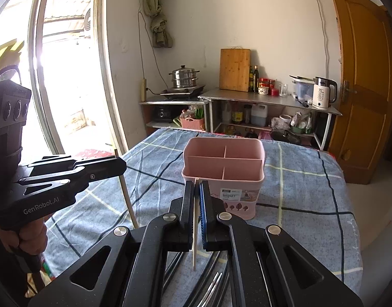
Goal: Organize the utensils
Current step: 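Lift both wooden chopsticks and carry them over the pink basket with both tools, then lower the wooden chopsticks into the basket and open both tools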
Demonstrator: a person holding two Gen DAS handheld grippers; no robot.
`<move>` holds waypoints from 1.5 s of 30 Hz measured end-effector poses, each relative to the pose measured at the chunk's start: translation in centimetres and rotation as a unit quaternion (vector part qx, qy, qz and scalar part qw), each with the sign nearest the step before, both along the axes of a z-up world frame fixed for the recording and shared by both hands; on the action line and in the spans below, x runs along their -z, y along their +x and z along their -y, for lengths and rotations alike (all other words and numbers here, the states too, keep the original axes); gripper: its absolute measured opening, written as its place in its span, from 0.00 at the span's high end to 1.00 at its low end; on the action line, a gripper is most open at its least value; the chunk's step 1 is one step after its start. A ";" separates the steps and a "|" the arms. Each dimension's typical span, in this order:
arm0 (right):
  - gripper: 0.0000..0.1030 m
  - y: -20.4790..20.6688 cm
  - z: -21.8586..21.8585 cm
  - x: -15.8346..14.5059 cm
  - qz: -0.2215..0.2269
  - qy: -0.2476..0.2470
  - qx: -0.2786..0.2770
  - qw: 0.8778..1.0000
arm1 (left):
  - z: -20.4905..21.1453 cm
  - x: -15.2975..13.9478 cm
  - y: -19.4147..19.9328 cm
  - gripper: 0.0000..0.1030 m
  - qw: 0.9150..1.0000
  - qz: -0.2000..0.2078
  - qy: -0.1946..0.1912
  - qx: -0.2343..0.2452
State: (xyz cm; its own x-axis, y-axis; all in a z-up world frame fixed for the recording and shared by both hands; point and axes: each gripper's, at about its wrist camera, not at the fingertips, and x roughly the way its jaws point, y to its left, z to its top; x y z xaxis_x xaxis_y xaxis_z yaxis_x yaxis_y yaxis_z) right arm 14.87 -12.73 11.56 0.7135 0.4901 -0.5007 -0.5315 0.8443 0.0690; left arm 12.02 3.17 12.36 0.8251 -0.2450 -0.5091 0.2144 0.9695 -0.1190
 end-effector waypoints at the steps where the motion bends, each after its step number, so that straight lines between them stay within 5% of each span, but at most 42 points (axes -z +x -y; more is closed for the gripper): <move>1: 0.96 0.3 0.1 -0.1 0.001 0.000 0.002 1.000 | 0.0 -0.3 0.4 0.96 1.000 0.000 -0.001 0.001; 23: 0.96 8.0 -1.4 -8.2 0.083 0.059 0.020 0.995 | -2.2 -7.7 10.6 0.96 0.997 0.065 -0.037 -0.018; 45: 0.96 12.3 -2.7 0.6 -0.017 0.023 0.019 0.999 | -2.6 1.6 14.0 0.95 0.998 -0.024 -0.045 -0.024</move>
